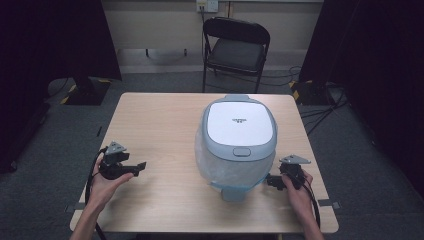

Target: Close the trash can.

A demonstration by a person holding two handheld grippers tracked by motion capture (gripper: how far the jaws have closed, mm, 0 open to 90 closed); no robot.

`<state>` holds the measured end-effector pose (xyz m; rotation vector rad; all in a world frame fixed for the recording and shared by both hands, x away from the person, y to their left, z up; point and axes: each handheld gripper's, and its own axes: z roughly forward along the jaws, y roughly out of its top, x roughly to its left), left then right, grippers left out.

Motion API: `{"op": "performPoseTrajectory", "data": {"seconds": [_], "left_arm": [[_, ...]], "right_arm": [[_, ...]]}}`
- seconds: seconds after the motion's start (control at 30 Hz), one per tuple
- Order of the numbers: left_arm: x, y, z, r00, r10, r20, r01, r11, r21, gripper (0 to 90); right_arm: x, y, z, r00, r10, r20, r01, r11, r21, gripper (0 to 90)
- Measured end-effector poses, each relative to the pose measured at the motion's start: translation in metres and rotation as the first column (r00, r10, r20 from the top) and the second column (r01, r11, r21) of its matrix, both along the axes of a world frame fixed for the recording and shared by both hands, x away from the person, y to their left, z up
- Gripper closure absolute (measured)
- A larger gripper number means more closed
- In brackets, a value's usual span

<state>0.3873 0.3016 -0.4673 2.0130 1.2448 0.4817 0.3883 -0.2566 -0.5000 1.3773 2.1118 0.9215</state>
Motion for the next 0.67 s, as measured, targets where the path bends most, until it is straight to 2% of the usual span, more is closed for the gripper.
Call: {"op": "performPoseTrajectory", "data": {"seconds": [0.03, 0.13, 0.2, 0.3, 0.37, 0.43, 0.5, 0.6, 0.67], "left_arm": [[-0.001, 0.000, -0.003, 1.0000, -0.001, -0.008, 0.001, 1.0000, 0.003, 20.5], [-0.006, 0.000, -0.009, 0.9998, -0.016, -0.008, 0.017, 0.9987, 0.047, 20.6], [-0.008, 0.001, -0.016, 0.9998, -0.010, -0.019, 0.011, 0.9986, 0.052, 20.5], [-0.009, -0.001, -0.025, 0.9996, 0.003, -0.029, 0.000, 0.9940, 0.109, 20.1], [-0.009, -0.003, -0.026, 0.9998, 0.001, -0.021, 0.001, 0.9949, 0.101, 19.5], [-0.009, -0.004, -0.027, 0.9999, 0.004, -0.012, -0.003, 0.9936, 0.113, 18.4], [-0.007, -0.002, -0.032, 0.9994, 0.031, -0.015, -0.030, 0.9982, 0.051, 14.2], [-0.006, 0.001, -0.035, 0.9996, 0.024, 0.015, -0.025, 0.9983, 0.053, 8.0], [-0.006, 0.001, -0.036, 0.9995, 0.025, 0.017, -0.026, 0.9984, 0.050, 6.8]], "right_arm": [[0.000, 0.000, 0.000, 1.0000, 0.000, 0.000, 0.000, 1.000, 0.000, 16.0], [0.000, 0.000, 0.000, 1.0000, 0.000, 0.000, 0.000, 1.000, 0.000, 16.1], [0.000, 0.000, 0.000, 1.0000, 0.000, 0.000, 0.000, 1.000, 0.000, 16.0], [0.000, 0.000, 0.000, 1.0000, 0.000, 0.000, 0.000, 1.000, 0.000, 16.0], [0.000, 0.000, 0.000, 1.0000, 0.000, 0.000, 0.000, 1.000, 0.000, 16.0], [0.000, 0.000, 0.000, 1.0000, 0.000, 0.000, 0.000, 1.000, 0.000, 16.0], [0.000, 0.000, 0.000, 1.0000, 0.001, 0.000, -0.001, 1.000, 0.001, 16.0], [0.000, 0.000, 0.000, 1.0000, 0.000, 0.000, 0.000, 1.000, 0.000, 16.0], [0.000, 0.000, 0.000, 1.0000, 0.000, 0.000, 0.000, 1.000, 0.000, 16.0]]}}
